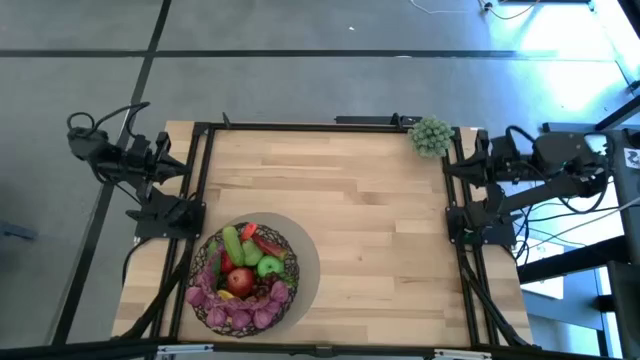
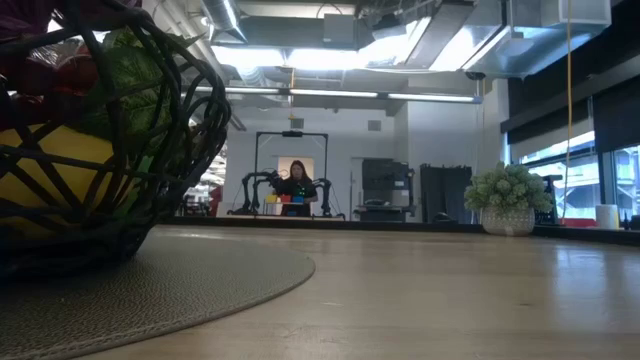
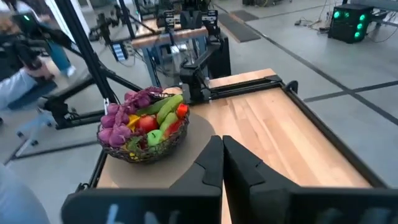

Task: Build produce basket
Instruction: Return to Home Position

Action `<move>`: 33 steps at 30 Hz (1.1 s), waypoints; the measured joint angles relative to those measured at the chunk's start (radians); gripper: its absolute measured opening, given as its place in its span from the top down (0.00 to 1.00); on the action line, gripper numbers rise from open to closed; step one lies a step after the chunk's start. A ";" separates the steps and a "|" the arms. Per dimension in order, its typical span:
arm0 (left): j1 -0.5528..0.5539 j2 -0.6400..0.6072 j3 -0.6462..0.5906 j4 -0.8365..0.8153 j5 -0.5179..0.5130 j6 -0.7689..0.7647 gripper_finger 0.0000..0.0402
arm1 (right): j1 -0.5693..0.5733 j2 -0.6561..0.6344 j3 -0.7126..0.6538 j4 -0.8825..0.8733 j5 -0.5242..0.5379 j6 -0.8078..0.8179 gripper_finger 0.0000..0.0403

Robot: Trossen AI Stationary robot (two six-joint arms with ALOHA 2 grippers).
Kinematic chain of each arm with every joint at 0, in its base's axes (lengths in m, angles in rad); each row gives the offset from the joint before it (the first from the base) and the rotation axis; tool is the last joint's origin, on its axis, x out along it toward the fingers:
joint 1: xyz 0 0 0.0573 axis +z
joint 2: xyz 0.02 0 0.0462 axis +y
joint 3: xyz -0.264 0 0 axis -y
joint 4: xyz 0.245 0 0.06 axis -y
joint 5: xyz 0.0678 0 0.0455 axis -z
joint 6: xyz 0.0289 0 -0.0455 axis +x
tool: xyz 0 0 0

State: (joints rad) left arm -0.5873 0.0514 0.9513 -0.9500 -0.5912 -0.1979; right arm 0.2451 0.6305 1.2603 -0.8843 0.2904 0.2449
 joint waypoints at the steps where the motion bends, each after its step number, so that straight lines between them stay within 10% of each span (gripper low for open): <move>1: 0.000 -0.026 -0.025 0.026 -0.001 0.000 1.00 | 0.000 -0.041 -0.053 0.024 -0.001 0.012 1.00; 15: 0.000 -0.046 -0.217 0.255 0.004 0.092 1.00 | 0.000 -0.615 -0.580 0.305 -0.005 -0.023 1.00; 33: 0.000 -0.047 -0.492 0.607 0.010 0.136 1.00 | 0.000 -0.627 -0.804 0.484 -0.086 -0.091 1.00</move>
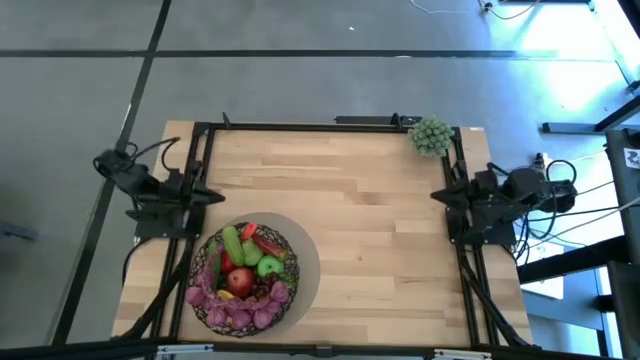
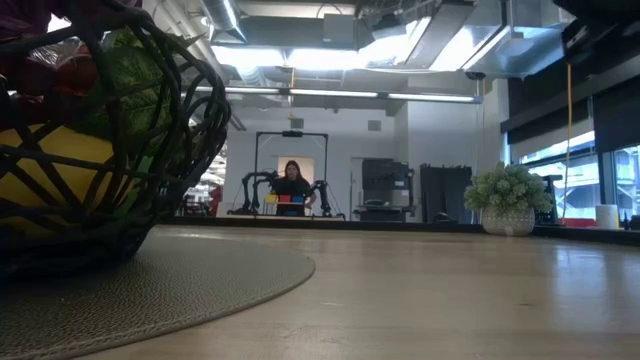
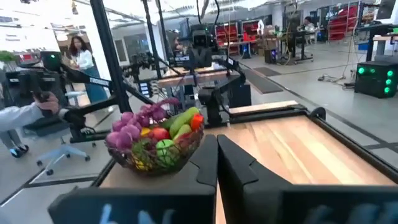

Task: Build produce basket
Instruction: Return to Home Position

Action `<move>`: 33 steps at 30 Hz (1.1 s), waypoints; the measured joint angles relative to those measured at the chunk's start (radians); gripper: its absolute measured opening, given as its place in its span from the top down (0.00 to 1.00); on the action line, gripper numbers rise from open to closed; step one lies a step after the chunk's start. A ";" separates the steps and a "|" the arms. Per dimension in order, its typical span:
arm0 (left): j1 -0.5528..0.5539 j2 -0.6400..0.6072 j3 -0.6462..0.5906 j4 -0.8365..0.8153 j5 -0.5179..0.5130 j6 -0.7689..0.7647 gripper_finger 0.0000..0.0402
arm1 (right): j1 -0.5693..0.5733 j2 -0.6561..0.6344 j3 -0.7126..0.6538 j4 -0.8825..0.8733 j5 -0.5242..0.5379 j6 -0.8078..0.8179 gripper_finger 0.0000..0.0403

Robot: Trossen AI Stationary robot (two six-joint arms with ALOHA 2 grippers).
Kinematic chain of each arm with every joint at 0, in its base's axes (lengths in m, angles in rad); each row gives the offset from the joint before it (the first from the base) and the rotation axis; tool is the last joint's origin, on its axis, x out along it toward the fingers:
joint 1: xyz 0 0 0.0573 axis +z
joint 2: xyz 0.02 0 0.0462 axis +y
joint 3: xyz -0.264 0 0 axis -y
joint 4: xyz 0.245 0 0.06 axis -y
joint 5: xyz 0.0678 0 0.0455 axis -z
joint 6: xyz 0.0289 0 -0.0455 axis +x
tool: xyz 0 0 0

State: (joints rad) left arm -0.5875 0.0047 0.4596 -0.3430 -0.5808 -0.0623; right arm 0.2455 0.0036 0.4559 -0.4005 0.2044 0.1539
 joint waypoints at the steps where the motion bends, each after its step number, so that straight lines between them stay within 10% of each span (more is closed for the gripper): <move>1: 0.000 0.000 -0.022 0.034 0.000 0.004 1.00 | 0.000 0.000 -0.018 0.018 0.000 -0.008 1.00; 18: 0.000 -0.001 -0.302 0.243 0.134 0.013 1.00 | 0.000 0.001 -0.435 0.512 -0.045 -0.253 1.00; 33: -0.001 -0.001 -0.452 0.406 0.281 0.132 1.00 | 0.000 0.001 -0.446 0.474 -0.082 -0.268 1.00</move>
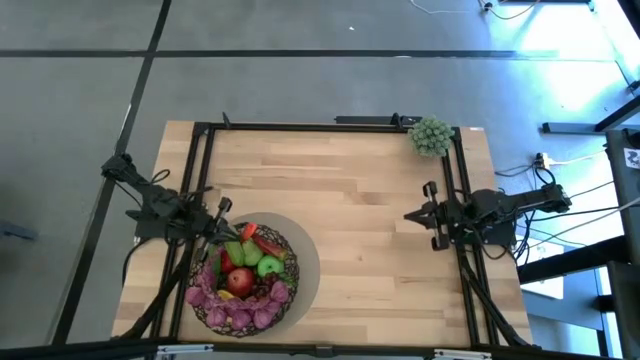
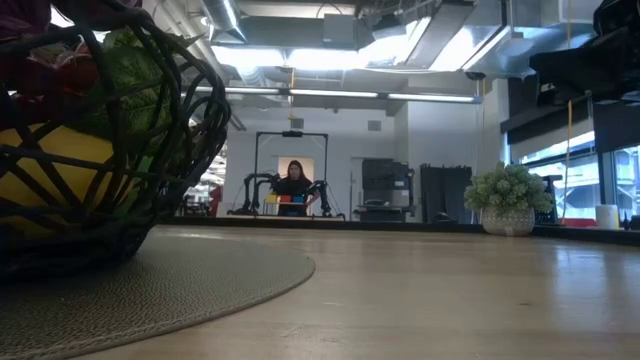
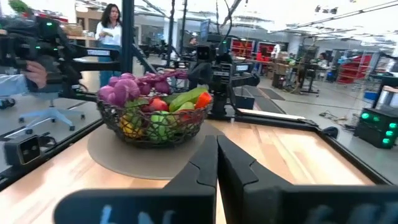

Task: Build produce basket
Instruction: Return to Home Position

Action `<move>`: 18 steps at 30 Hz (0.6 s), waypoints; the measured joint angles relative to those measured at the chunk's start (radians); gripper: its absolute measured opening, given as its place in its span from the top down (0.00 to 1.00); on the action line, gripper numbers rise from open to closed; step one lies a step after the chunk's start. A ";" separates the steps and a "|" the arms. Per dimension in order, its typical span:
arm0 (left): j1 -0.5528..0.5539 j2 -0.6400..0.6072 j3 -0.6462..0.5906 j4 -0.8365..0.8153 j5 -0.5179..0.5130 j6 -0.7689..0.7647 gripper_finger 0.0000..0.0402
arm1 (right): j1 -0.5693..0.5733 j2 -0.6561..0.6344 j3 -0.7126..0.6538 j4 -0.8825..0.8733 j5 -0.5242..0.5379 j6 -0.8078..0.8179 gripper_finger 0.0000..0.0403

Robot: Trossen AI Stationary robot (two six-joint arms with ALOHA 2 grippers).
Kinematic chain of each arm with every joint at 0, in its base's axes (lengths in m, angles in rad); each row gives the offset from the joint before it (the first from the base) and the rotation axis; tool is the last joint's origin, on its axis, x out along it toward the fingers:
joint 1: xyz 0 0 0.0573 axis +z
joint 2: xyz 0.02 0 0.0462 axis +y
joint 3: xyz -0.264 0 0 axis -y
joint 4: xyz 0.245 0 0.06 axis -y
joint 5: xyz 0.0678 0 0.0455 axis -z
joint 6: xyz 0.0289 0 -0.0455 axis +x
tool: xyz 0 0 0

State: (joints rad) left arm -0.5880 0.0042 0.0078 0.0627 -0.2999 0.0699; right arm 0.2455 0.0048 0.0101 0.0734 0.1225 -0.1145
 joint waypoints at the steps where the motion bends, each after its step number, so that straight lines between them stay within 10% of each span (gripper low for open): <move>1: 0.000 0.000 0.000 0.000 -0.002 -0.007 1.00 | 0.000 0.000 0.000 0.001 0.010 0.000 1.00; 18: 0.000 0.000 0.000 -0.001 -0.004 -0.007 1.00 | 0.000 0.000 0.000 0.002 0.041 0.000 0.98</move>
